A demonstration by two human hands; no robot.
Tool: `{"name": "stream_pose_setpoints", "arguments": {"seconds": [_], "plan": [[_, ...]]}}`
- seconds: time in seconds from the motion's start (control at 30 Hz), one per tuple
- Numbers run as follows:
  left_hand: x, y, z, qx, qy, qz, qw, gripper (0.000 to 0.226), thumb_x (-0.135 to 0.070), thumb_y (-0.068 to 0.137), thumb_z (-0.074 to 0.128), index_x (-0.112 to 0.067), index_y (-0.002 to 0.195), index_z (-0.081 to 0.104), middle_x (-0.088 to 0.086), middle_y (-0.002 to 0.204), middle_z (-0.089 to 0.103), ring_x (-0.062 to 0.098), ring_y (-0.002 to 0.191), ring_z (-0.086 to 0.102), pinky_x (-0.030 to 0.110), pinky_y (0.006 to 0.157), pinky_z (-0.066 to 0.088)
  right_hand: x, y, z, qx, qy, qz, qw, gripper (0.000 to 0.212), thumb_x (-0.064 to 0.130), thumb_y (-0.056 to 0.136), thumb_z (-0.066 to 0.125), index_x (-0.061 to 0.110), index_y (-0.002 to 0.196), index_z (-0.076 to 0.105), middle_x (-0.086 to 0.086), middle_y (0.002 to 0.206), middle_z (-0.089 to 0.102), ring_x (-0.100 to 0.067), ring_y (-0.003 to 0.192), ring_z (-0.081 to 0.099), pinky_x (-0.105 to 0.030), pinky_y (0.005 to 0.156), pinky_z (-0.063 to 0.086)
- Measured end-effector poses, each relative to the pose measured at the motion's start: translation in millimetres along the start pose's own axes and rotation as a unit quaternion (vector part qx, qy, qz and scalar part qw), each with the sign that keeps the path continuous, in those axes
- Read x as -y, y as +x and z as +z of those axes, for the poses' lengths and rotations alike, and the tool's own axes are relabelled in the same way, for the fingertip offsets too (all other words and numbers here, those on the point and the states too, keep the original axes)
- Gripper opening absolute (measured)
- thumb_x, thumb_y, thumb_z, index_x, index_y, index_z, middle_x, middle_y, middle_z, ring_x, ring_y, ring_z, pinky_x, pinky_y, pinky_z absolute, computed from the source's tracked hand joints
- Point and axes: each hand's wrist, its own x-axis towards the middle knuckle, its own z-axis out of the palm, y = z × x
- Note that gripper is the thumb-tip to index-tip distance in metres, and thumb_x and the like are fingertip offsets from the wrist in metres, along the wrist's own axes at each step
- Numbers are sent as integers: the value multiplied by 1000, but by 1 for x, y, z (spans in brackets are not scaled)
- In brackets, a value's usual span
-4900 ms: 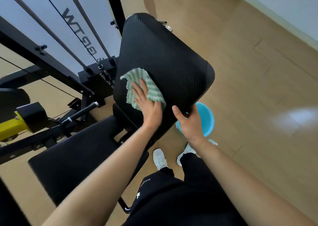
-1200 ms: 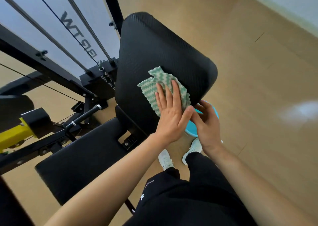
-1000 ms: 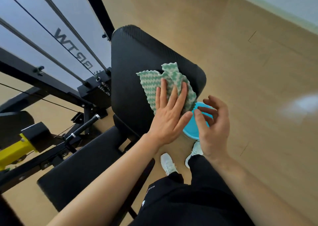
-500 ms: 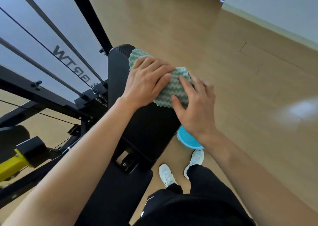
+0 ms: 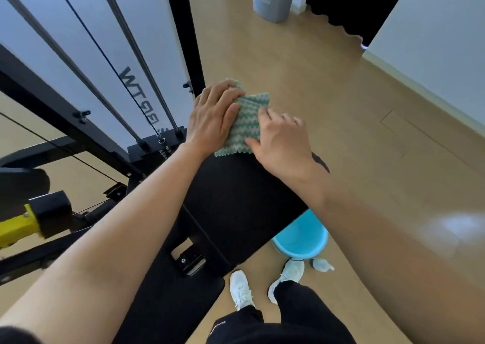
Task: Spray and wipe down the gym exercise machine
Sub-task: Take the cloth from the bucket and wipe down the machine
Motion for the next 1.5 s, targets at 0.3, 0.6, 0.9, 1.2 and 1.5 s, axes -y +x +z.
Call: {"name": "stream_pose_setpoints", "arguments": {"seconds": [0.3, 0.6, 0.9, 1.2, 1.5], "plan": [[28, -24, 11, 24, -174, -149, 973, 47, -47, 110, 29, -37, 157, 26, 1, 149, 51, 20, 119, 60, 35, 87, 49, 28, 51, 5, 38, -26, -27, 999, 88, 54, 99, 55, 12, 163, 12, -8, 168, 25, -35, 145, 38, -47, 118, 33], [70, -125, 35, 99, -232, -304, 919, 45, -54, 108, 34, -38, 150, 36, -17, 132, 60, 19, 118, 63, 41, 94, 49, 81, 31, 61, 46, -325, -185, 926, 81, 59, 102, 31, 19, 164, -3, -12, 171, -15, -49, 153, -18, -66, 121, -9], [104, -223, 48, 114, -207, -391, 890, 58, -43, 105, 51, -33, 159, 34, -2, 162, 41, 19, 148, 38, 39, 120, 33, 100, -8, 138, 111, -366, -263, 886, 82, 58, 102, 37, 17, 164, 2, -16, 170, -16, -48, 153, -20, -67, 121, -11], [64, -214, 86, 115, -219, -333, 910, 76, -66, 101, 33, -53, 155, -18, -1, 169, -29, 28, 155, -28, 59, 126, -8, 84, -33, 147, 76, -335, -274, 898, 78, 49, 102, 44, 12, 163, 14, -13, 172, 2, -41, 157, -5, -61, 123, -8], [94, -210, 84, 120, -285, -423, 852, 97, -87, 85, 40, -45, 160, -7, 6, 174, -5, 31, 159, -11, 66, 125, 5, 106, -14, 157, 76, -379, -271, 881, 81, 55, 102, 38, 12, 164, 6, -14, 172, -5, -41, 157, -11, -61, 125, -6]]}}
